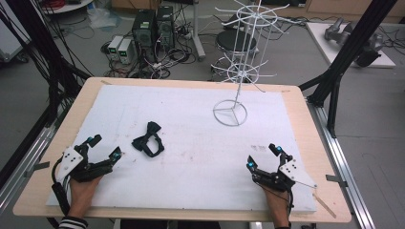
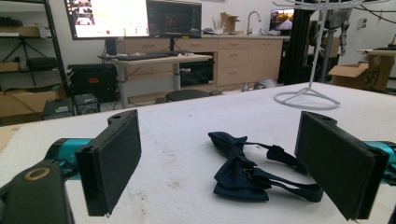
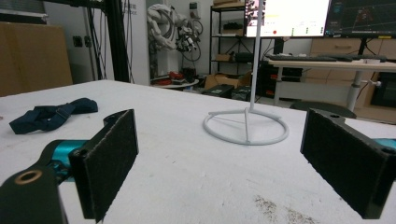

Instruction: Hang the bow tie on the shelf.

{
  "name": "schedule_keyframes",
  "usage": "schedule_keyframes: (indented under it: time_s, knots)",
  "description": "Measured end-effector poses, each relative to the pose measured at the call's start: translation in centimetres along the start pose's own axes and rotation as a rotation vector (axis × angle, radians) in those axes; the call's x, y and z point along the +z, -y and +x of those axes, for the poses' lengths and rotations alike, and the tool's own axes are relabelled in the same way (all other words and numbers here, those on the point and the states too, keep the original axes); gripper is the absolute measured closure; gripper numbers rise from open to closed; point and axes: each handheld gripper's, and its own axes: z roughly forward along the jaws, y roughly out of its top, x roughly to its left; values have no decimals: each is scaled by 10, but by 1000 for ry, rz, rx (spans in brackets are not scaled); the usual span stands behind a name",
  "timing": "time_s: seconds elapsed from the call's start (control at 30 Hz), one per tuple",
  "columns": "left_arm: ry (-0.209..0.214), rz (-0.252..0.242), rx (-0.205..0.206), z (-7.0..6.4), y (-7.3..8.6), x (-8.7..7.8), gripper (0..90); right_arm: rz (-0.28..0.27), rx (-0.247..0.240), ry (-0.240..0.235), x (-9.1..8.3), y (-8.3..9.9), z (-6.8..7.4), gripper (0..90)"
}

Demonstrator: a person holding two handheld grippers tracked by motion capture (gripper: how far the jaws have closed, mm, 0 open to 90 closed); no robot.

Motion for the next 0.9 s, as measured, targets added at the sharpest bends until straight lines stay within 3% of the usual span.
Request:
schedule_keyframes:
  time_s: [0.33, 0.67, 0.8, 0.83, 0.9]
  knots:
    - [-14, 19, 0, 0, -1, 1, 151, -8, -7, 2, -1, 0, 1, 102]
    - [17, 128, 14, -1, -8, 17, 151, -1, 1, 4, 0, 0, 0, 102]
    - [43, 194, 33, -2, -17, 26, 151, -1, 0, 4, 0, 0, 0, 102]
    - [57, 235, 45, -2, -23, 32, 151, -1, -1, 4, 0, 0, 0, 102]
    - [67, 254, 49, -1, -25, 35, 151, -2, -1, 4, 0, 0, 0, 102]
